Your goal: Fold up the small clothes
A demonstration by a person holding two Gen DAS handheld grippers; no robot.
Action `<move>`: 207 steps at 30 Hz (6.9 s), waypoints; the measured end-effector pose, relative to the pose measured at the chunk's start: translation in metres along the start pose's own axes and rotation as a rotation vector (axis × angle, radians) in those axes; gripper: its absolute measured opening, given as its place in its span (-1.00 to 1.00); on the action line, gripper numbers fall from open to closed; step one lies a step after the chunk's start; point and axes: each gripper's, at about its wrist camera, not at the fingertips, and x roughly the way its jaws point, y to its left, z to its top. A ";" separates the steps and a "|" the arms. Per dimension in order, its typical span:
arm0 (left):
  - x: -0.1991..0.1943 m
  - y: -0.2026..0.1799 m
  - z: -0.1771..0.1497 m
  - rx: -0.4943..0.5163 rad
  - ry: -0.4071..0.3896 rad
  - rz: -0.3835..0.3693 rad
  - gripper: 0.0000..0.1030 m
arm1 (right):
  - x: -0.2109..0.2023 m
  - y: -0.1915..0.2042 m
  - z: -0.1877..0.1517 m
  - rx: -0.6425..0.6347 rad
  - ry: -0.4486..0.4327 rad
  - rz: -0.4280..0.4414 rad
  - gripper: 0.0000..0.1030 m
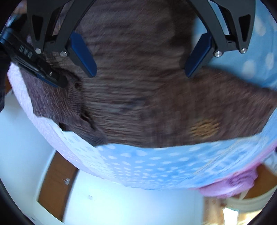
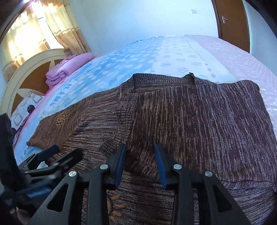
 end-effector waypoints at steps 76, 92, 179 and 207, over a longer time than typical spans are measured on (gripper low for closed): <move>-0.008 0.065 -0.018 -0.345 -0.179 -0.077 0.84 | 0.064 0.157 0.061 -0.471 0.114 -0.046 0.23; -0.006 0.061 -0.016 -0.318 -0.179 -0.067 0.90 | -0.041 0.050 0.098 -0.106 -0.141 0.071 -0.84; -0.017 0.071 -0.027 -0.241 -0.196 -0.038 1.00 | 0.038 0.104 0.090 -0.155 0.009 0.221 -0.30; -0.026 0.057 -0.028 -0.033 -0.026 -0.007 1.00 | -0.206 -0.065 -0.097 0.082 -0.029 -0.157 -0.28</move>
